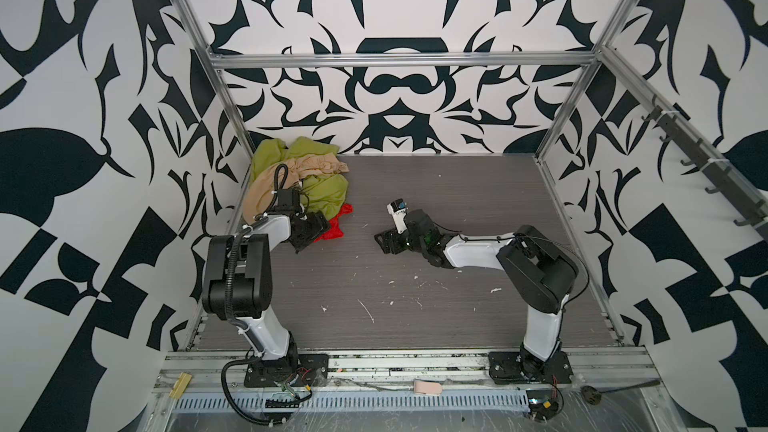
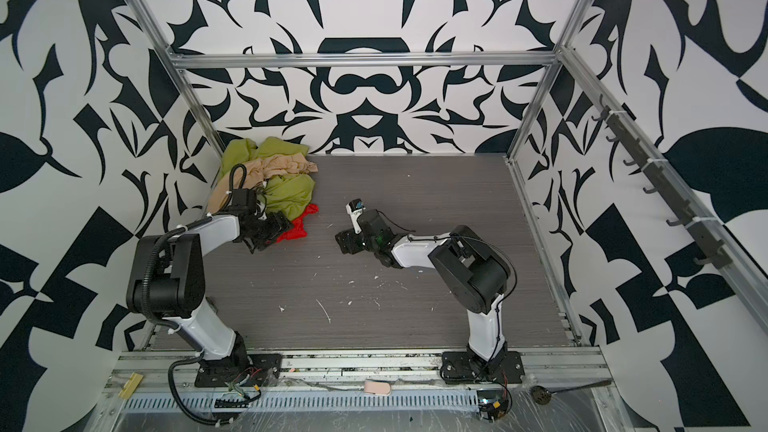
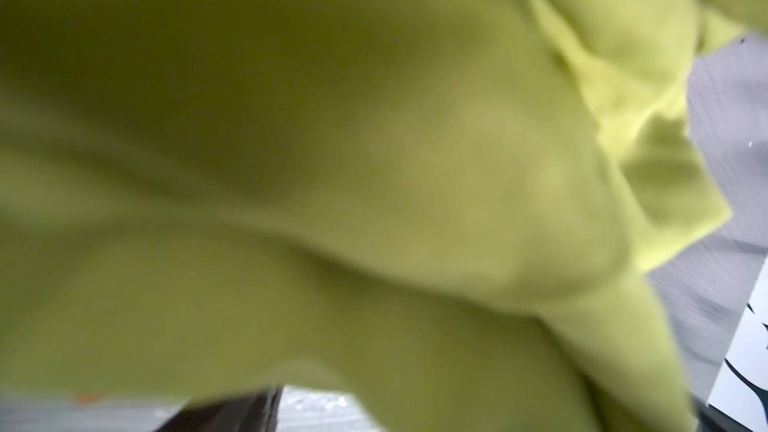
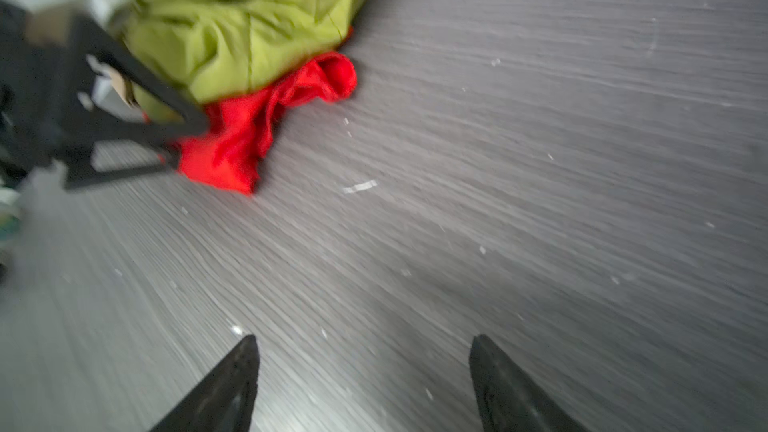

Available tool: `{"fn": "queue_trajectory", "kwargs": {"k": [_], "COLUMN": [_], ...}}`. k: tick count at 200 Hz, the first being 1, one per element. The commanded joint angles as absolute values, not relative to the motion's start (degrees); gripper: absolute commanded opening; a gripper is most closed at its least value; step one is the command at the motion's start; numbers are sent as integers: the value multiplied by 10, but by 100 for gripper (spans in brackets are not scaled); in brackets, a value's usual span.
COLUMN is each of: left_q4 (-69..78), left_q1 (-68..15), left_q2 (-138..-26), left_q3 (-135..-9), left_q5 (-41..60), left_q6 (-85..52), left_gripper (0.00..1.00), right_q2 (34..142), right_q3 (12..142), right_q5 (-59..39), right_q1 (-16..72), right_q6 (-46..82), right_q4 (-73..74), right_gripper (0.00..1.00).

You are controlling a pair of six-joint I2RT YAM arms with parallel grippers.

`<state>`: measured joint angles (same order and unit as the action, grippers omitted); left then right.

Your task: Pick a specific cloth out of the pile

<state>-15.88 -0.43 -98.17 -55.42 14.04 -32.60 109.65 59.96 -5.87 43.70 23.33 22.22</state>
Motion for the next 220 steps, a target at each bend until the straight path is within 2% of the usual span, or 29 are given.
{"fn": "queue_trajectory", "kwargs": {"k": [1, 15, 33, 92, 162, 220], "left_q4": [-168, -165, -157, -136, -119, -138], "left_q1": [-15, -22, -34, -81, -113, -99], "left_q2": [-976, -977, -979, -1011, -1033, -962], "left_q3": [-547, -549, -551, -573, -587, -569], "left_q5": [153, 153, 155, 172, 170, 162], "left_q6": [-343, -348, -355, -373, -387, -382], "left_gripper": [82, 81, 81, 77, 76, 76], "right_q2": [1103, 1117, 1140, 1159, 1195, 1240], "right_q3": [645, 661, 686, 704, 726, 752], "right_q5": [-92, -101, -116, -119, -134, -158], "right_q1": [439, 439, 439, 438, 438, 439], "right_q6": [326, 364, 397, 436, 492, 607], "right_q4": [213, 218, 219, 227, 267, 321], "right_gripper": [77, 68, 64, 63, 59, 51]}}
